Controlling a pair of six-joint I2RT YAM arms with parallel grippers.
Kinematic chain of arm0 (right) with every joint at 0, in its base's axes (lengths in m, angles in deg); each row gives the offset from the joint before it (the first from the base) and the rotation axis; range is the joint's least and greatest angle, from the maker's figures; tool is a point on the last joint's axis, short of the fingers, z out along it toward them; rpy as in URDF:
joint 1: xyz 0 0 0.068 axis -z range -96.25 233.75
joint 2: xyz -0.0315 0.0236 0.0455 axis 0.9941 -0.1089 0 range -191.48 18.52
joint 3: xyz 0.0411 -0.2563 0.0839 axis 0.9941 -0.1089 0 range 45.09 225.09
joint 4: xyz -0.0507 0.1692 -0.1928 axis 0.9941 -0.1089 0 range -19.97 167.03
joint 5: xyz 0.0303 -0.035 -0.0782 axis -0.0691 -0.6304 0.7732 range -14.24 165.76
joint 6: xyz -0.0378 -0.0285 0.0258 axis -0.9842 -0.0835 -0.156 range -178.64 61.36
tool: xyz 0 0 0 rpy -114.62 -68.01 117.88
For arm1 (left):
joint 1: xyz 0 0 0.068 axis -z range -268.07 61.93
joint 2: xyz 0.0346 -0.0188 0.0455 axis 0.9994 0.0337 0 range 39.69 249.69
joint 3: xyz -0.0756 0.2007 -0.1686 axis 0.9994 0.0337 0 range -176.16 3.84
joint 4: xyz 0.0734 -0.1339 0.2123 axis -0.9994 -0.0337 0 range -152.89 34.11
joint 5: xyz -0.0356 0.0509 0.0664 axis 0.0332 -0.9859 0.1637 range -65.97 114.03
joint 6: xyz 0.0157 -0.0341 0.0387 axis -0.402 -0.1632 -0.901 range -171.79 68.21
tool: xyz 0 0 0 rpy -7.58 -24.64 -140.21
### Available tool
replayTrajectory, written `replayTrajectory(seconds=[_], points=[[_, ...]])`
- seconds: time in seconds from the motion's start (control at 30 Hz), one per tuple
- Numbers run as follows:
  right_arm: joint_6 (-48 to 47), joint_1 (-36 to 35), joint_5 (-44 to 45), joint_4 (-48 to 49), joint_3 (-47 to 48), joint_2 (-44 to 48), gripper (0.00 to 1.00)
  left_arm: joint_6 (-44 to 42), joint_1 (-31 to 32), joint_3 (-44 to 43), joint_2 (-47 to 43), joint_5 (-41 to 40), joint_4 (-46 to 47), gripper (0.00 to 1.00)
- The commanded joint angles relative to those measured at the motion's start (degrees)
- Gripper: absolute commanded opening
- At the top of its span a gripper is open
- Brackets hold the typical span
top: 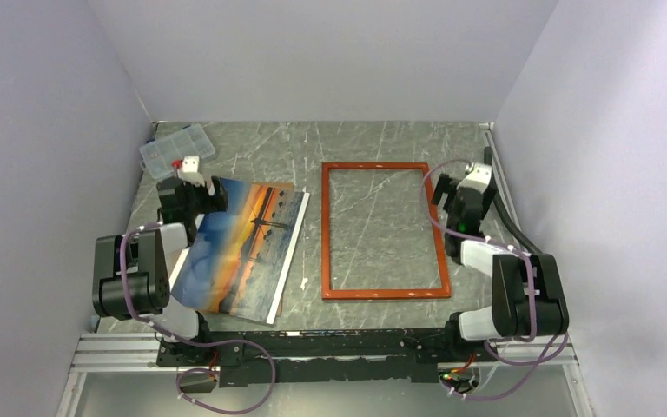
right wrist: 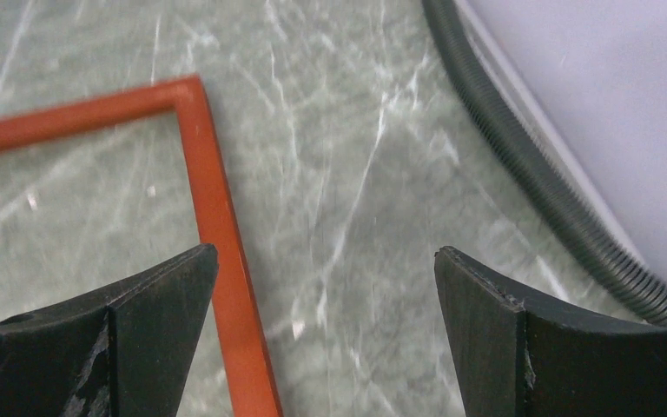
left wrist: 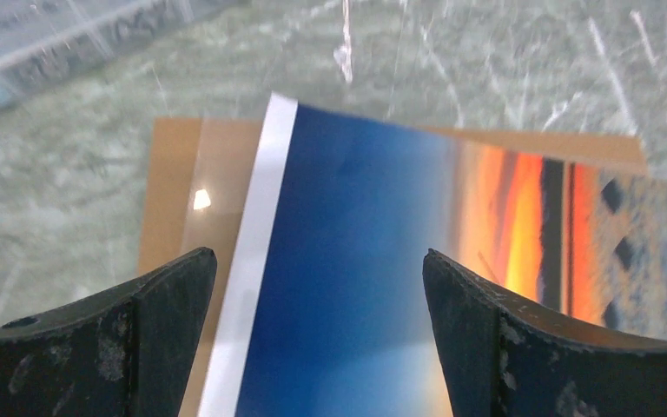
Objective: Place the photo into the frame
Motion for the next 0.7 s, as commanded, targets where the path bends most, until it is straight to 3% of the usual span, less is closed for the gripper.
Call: replayTrajectory(seconds=[0.0,0.17,0.33,0.43,0.53,0.63,0.67], points=[[6.78,-0.43,4.07,-19.80,11.74,6.81,1.00,0.12,-0.02,-11.76,-5.51,1.42,-23.17,0.95],[16.98,-0.53,-4.85,-41.05,25.88,8.26,1.00,2.04,-0.04,-27.80,-5.60,0.69,-45.44,0.95],[28.94,0.61,-21.24,-46.00,31.78,8.00,1.00,0.85,-0.04,-47.42,-0.95,-0.88,-66.95,0.92],[32.21,0.28,-27.32,-49.57,35.89,6.02,1.00,-0.71,-0.04,-52.31,1.36,-0.80,-74.32,0.88],[29.88,-6.09,-19.78,-55.39,40.19,5.26,1.00,-0.61,-0.04,-50.97,0.81,-1.03,-73.50,0.87],[21.03,-15.72,-8.21,-58.16,46.01,4.77,1.00,-0.40,-0.08,-50.12,-0.47,-1.04,-73.40,0.87],[18.60,-16.80,-9.21,-57.44,46.82,4.69,1.00,-0.25,-0.04,-50.12,-0.92,-1.09,-73.57,0.87]])
